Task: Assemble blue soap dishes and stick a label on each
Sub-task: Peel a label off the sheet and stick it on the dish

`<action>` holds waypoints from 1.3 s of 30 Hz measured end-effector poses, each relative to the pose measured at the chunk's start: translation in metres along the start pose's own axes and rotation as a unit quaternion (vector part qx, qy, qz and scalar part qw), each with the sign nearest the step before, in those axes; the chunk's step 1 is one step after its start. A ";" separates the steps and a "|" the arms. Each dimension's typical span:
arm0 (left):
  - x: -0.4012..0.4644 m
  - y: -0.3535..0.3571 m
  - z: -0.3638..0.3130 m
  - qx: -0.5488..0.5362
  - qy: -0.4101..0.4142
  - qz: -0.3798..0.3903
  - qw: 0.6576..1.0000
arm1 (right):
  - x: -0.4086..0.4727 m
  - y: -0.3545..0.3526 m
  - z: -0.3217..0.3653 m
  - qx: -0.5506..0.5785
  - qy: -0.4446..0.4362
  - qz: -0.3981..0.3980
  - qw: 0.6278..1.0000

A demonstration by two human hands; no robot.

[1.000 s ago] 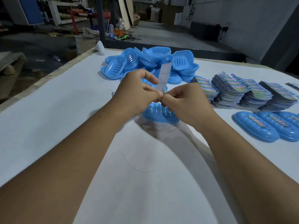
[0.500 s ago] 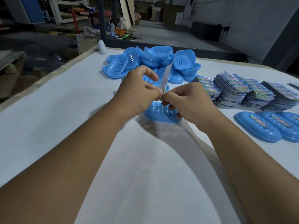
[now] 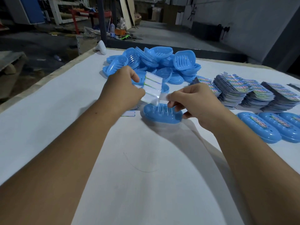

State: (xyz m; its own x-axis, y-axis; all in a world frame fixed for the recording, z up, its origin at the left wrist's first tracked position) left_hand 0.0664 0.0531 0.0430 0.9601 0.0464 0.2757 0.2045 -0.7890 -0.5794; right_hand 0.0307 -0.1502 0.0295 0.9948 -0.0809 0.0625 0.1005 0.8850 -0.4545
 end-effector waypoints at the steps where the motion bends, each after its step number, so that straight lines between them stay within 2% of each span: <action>1: 0.001 -0.002 0.003 0.019 -0.006 -0.002 1.000 | 0.000 -0.001 0.000 0.002 0.005 0.004 1.000; 11: 0.009 -0.028 0.022 0.135 -0.081 -0.005 0.988 | -0.004 -0.003 0.000 0.012 0.034 0.004 0.999; 17: 0.012 -0.034 0.038 0.231 -0.120 0.049 0.964 | -0.004 -0.001 0.001 0.003 0.038 0.002 0.999; 20: 0.011 -0.032 0.039 0.254 -0.121 0.064 0.958 | -0.004 0.000 0.001 0.001 0.039 0.002 0.999; 24: 0.009 -0.036 0.035 0.287 -0.098 0.027 0.953 | -0.003 0.002 0.001 -0.010 0.026 0.003 1.000; 27: 0.011 -0.033 0.023 0.196 -0.065 -0.003 0.978 | -0.002 0.003 0.001 -0.010 0.015 -0.002 1.000; 29: 0.009 -0.020 0.007 0.091 -0.026 0.030 0.995 | -0.001 0.004 0.001 -0.014 0.004 -0.015 1.000; 32: -0.003 0.002 -0.015 -0.031 0.018 0.104 0.994 | 0.001 0.003 0.002 -0.019 -0.014 -0.034 0.999; 35: -0.010 0.015 -0.023 -0.071 0.031 0.144 0.986 | 0.000 0.002 0.004 -0.015 -0.031 -0.040 0.999; 39: -0.011 0.022 -0.019 -0.089 0.015 0.152 0.984 | -0.001 0.001 0.007 -0.008 -0.040 -0.045 0.998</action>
State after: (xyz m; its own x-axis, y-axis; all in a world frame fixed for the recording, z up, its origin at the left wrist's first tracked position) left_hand 0.0563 0.0237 0.0422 0.9653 -0.2240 0.1346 -0.1301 -0.8586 -0.4958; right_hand 0.0296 -0.1464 0.0348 0.9772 -0.1216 0.1741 0.1896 0.8686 -0.4578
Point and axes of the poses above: each hand's wrist, its own x-axis towards the middle knuckle, its own y-axis out of the palm, z = x × y, the point moved 6 cm from there along x, towards the middle knuckle, and after that the axes turned 4 degrees about -x, right-handed, at the moved point
